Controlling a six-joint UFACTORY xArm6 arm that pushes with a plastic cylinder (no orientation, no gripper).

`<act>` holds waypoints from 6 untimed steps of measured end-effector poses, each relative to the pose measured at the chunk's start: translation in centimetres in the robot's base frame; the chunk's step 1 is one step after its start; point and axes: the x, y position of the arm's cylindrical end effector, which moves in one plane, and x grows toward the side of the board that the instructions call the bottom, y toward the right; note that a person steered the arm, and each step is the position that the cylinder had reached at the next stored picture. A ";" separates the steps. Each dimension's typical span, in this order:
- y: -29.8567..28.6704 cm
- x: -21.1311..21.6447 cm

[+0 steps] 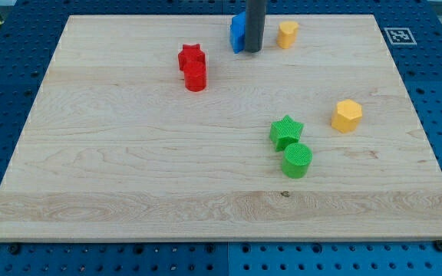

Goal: Push the blue triangle into the blue cube

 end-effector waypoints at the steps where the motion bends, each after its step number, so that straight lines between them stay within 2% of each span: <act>1: 1.9 1.6; 3: 4.8 6.9; 6: 1.3 9.6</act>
